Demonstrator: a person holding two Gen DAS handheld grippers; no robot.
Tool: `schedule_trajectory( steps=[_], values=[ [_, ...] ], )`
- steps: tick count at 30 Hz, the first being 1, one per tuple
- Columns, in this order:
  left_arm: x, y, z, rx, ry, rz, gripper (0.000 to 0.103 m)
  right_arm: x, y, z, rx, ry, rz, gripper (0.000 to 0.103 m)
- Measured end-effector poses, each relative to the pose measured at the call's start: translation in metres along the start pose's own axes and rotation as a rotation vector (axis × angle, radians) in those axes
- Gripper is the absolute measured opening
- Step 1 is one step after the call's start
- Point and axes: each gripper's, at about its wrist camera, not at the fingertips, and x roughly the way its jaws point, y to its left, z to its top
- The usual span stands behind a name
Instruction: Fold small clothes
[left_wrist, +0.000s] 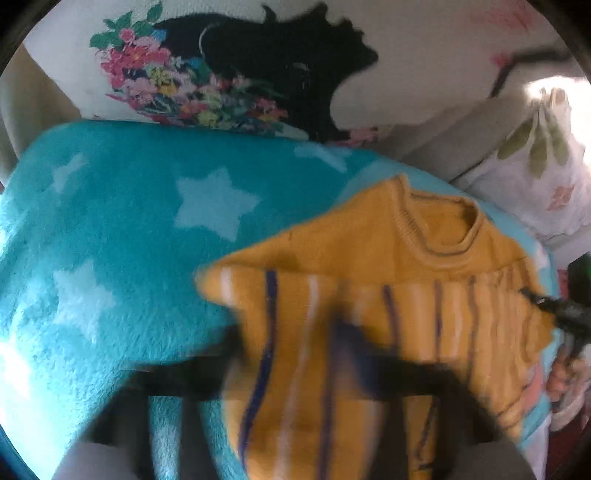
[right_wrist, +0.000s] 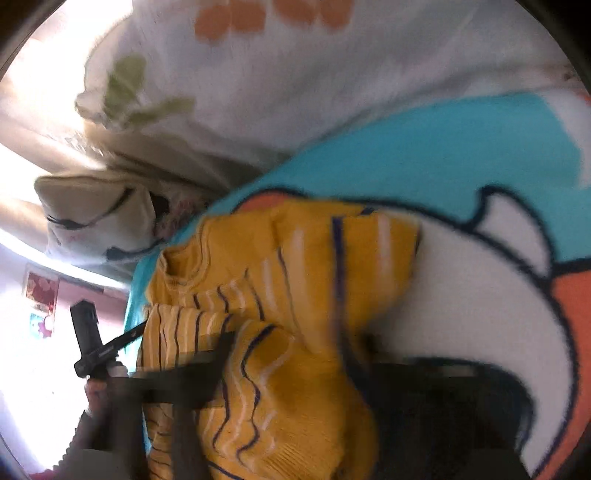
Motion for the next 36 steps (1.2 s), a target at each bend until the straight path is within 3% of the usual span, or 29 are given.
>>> schedule_trajectory(
  steps=[4, 5, 8, 9, 13, 16, 18, 23, 26, 29, 33, 36],
  values=[
    [-0.006, 0.001, 0.01, 0.037, -0.014, 0.094, 0.015, -0.005, 0.003, 0.001, -0.025, -0.029, -0.087, 0.019],
    [-0.002, 0.0, 0.01, 0.04, 0.002, 0.106, 0.02, -0.006, 0.001, 0.001, -0.018, -0.034, -0.099, 0.019],
    [0.009, -0.005, 0.009, 0.03, -0.011, 0.179, 0.05, -0.005, -0.006, -0.001, 0.003, -0.044, -0.108, 0.021],
    [0.007, -0.003, 0.007, 0.01, -0.02, 0.173, 0.052, -0.005, -0.006, -0.001, 0.01, -0.04, -0.105, 0.023],
    [-0.027, 0.006, -0.011, -0.063, -0.074, 0.086, 0.053, -0.029, 0.003, -0.008, 0.014, -0.078, -0.173, 0.042],
    [-0.064, 0.015, -0.037, -0.066, -0.139, 0.054, 0.067, -0.061, 0.015, -0.03, 0.004, -0.124, -0.17, 0.059],
    [-0.083, 0.029, -0.058, -0.096, -0.159, 0.006, 0.073, -0.078, 0.018, -0.052, 0.013, -0.131, -0.168, 0.063],
    [-0.101, 0.066, -0.135, -0.178, -0.089, -0.133, 0.074, -0.1, 0.005, -0.137, 0.092, -0.069, -0.134, 0.066],
    [-0.092, 0.065, -0.17, -0.151, -0.035, -0.165, 0.074, -0.107, -0.006, -0.194, 0.161, -0.041, -0.123, 0.07],
    [-0.091, 0.056, -0.205, -0.135, 0.026, -0.266, 0.074, -0.104, -0.018, -0.243, 0.266, -0.012, -0.055, 0.07],
    [-0.085, 0.046, -0.248, -0.139, 0.086, -0.341, 0.074, -0.098, -0.015, -0.282, 0.329, -0.016, 0.038, 0.073],
    [-0.091, 0.042, -0.271, -0.183, 0.058, -0.387, 0.08, -0.093, -0.009, -0.295, 0.322, 0.02, 0.076, 0.074]
  ],
)
